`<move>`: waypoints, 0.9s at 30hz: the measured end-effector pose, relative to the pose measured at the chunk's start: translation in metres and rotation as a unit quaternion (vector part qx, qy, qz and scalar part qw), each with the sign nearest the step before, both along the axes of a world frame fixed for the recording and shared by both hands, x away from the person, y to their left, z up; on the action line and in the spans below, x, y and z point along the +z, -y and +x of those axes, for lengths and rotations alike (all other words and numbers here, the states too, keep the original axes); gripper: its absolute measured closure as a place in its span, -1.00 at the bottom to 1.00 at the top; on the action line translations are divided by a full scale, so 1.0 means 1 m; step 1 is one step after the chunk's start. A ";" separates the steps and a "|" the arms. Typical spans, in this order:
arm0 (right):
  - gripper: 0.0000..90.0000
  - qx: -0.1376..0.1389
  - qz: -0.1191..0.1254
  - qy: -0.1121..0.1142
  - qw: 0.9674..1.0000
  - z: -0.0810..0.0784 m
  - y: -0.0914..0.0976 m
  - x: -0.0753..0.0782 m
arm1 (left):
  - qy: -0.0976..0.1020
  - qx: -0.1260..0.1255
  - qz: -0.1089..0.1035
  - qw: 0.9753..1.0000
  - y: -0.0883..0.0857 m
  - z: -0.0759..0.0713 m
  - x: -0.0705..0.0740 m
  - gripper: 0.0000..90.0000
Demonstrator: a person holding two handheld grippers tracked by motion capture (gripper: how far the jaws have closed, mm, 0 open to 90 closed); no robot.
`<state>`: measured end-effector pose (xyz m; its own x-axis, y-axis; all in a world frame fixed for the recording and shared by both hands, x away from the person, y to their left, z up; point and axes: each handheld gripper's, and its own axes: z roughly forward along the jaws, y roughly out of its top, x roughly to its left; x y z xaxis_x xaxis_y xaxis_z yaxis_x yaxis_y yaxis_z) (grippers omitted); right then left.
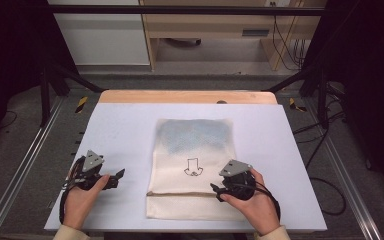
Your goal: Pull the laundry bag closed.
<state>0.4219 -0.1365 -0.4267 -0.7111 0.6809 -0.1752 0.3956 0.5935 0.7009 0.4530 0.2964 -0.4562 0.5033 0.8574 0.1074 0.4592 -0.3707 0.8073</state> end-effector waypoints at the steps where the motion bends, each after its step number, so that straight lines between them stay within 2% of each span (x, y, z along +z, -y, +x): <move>1: -0.42 0.006 0.001 -0.001 1.000 0.001 -0.005 0.002 | 0.000 0.001 0.002 1.000 0.000 0.000 0.000 -0.85; 7: -0.36 0.049 -0.009 -0.012 0.999 0.009 -0.030 0.014 | 0.001 0.001 0.007 1.000 0.000 0.000 0.001 -0.85; 14: -0.35 0.082 -0.017 -0.016 0.996 0.016 -0.052 0.018 | -0.001 0.004 0.010 1.000 -0.001 0.001 0.000 -0.85; 27: -0.23 0.108 -0.005 -0.018 0.994 0.020 -0.076 0.014 | -0.007 0.010 0.009 1.000 -0.004 0.001 0.000 -0.83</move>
<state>0.4420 -0.0602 -0.4125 -0.8467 0.5094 -0.1535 0.2821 0.6745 0.6823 0.4539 0.3008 -0.4559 0.4882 0.8650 0.1158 0.4773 -0.3758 0.7943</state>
